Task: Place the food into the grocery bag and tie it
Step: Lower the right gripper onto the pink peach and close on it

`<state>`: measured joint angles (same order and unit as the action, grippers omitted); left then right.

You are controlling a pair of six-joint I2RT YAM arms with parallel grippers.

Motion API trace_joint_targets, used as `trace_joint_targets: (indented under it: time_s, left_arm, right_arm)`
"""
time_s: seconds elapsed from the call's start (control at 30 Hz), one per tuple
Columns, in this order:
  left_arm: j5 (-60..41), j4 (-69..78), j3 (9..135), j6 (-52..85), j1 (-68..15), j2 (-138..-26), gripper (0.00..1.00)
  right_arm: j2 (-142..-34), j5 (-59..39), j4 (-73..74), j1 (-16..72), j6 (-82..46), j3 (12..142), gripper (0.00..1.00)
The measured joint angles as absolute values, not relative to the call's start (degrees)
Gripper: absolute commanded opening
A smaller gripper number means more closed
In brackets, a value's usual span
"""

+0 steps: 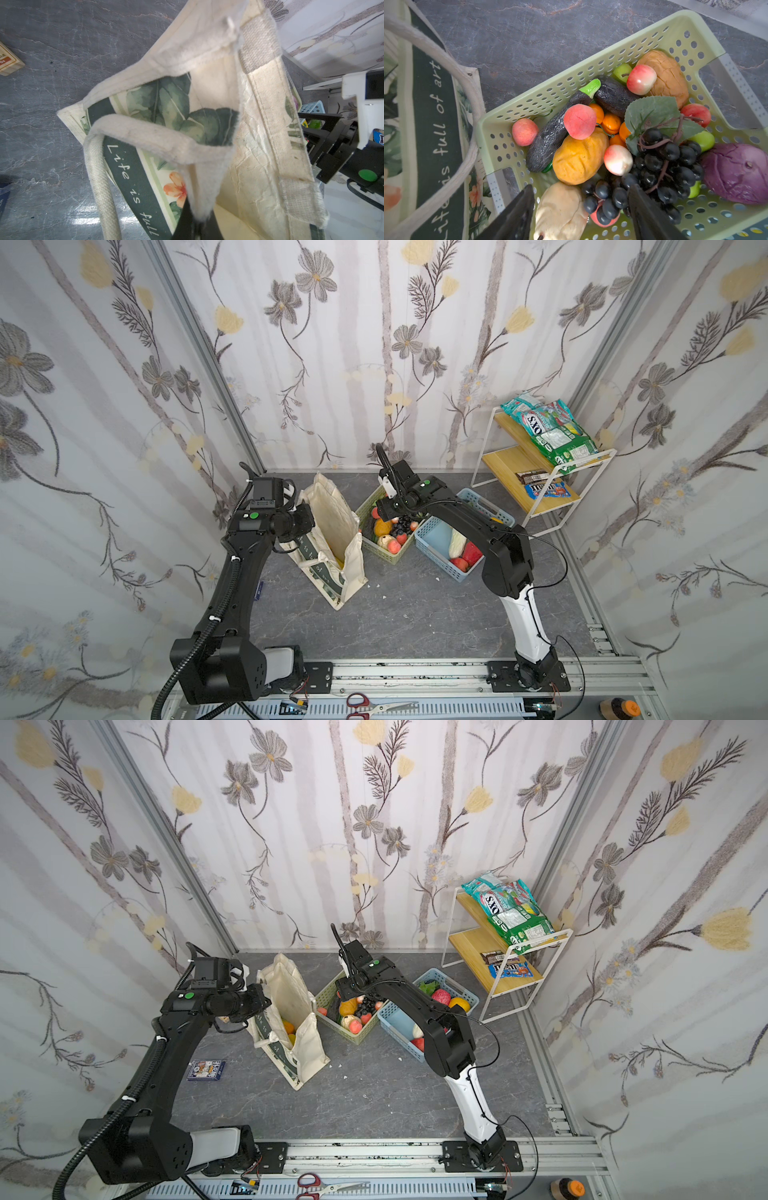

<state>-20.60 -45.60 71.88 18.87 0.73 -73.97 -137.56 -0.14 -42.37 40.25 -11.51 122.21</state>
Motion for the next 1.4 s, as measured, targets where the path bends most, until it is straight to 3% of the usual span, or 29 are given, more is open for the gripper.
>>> trace_joint_targets:
  time_s: [1.4]
  left_arm:
    - [-19.1,-47.1,74.6,18.4,0.1,-75.4,0.00]
  right_arm:
    - [-149.8,-4.1,-30.5,39.2,-17.0,127.3,0.56]
